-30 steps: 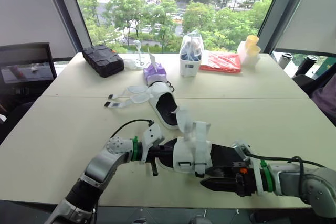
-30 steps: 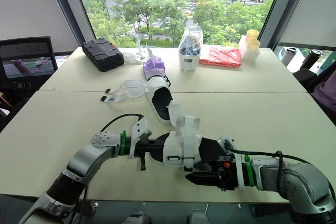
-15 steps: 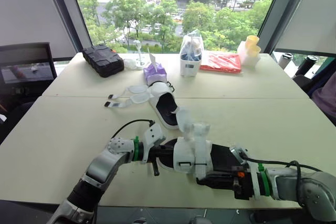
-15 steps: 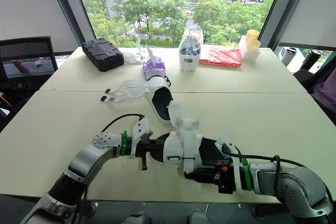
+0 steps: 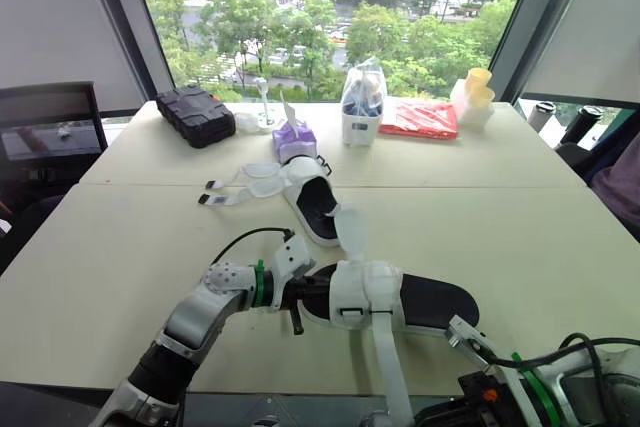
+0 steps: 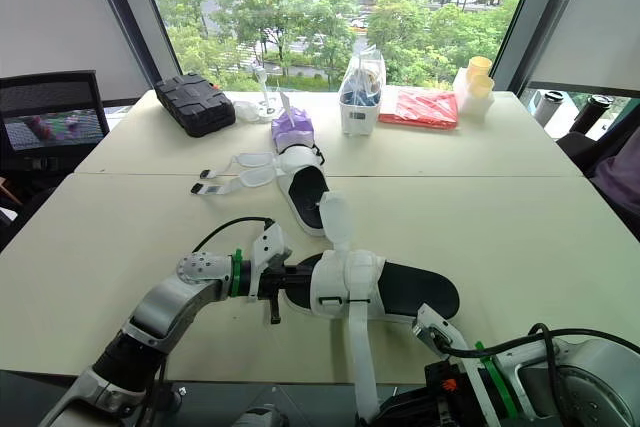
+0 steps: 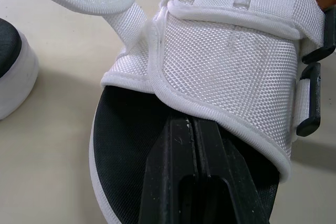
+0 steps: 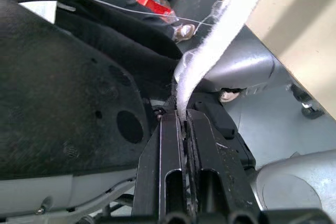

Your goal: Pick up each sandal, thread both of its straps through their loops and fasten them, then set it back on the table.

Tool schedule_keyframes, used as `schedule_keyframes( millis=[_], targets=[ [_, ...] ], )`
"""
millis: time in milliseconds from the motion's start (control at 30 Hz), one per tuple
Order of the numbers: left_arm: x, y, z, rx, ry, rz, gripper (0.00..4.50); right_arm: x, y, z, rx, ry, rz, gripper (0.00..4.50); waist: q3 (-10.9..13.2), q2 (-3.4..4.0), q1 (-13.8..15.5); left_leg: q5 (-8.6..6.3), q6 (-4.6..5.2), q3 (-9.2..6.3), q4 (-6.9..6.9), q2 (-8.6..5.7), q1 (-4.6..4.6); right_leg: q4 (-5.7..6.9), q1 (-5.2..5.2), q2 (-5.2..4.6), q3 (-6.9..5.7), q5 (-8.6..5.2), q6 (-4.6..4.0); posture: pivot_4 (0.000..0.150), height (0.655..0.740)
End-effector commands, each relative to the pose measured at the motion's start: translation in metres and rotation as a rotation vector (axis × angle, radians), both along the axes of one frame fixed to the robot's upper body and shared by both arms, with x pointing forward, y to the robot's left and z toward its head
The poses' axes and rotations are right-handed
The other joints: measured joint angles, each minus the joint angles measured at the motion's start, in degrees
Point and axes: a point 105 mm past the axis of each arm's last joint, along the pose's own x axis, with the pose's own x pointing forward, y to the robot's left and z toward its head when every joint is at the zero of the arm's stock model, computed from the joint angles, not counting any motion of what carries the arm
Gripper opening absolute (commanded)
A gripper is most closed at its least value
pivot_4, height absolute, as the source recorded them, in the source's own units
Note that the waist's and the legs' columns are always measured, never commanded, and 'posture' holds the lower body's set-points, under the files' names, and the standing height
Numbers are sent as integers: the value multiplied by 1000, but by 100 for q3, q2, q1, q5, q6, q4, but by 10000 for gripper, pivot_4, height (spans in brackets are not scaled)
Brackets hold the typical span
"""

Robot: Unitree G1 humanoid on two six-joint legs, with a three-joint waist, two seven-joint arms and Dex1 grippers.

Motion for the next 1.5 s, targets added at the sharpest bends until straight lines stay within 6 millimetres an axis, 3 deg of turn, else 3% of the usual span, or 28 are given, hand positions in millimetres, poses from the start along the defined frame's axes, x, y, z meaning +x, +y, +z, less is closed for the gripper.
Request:
schedule_keyframes(
  millis=[33,200,367,633,900,1133,1300,1400,1500],
  targets=[
    [1,-1,1,-3,-7,-7,0,2,10,22,89,-65,45,1063,0,0,2,0,0,0,0,0,-1,-2,0,0,0,2,2,1500,7400],
    [2,-1,0,2,-9,-11,0,13,17,51,197,-117,50,1063,1,-2,2,0,0,-1,2,0,0,-3,2,0,0,5,-15,1500,7400],
    [4,-1,1,6,-14,-13,0,27,25,66,261,-149,15,1063,1,-2,4,0,0,-2,-1,0,-3,-8,1,0,-1,14,-26,1500,7400],
    [3,-1,-1,6,-13,-10,0,78,27,65,320,-156,-212,1063,1,-1,2,0,1,-3,0,1,-3,-9,1,0,-1,16,-31,1500,7400],
    [0,-2,-1,4,-8,-1,0,94,23,69,388,-117,-301,1063,0,0,-6,0,1,-3,-2,0,-3,-9,0,0,0,20,-24,1500,7400],
    [-2,-2,-3,2,-3,1,0,92,16,78,448,-74,-320,1063,0,0,-8,0,1,-3,-3,0,-3,-9,0,0,0,20,-25,1500,7400],
    [-3,-3,-3,3,-2,-3,0,93,17,69,422,-49,-332,1063,0,0,-9,0,1,-3,-2,0,-3,-9,0,0,0,20,-25,1500,7400],
    [-3,-3,-4,4,-2,-5,0,97,15,65,423,-37,-358,9422,0,0,-9,0,1,-3,-2,0,-3,-9,0,0,0,20,-25,1500,7400],
    [-3,-2,-4,3,-3,-4,0,105,7,66,432,-49,-416,23845,0,0,-9,0,1,-3,-3,0,-3,-9,0,0,0,19,-26,1500,7400]
  ],
)
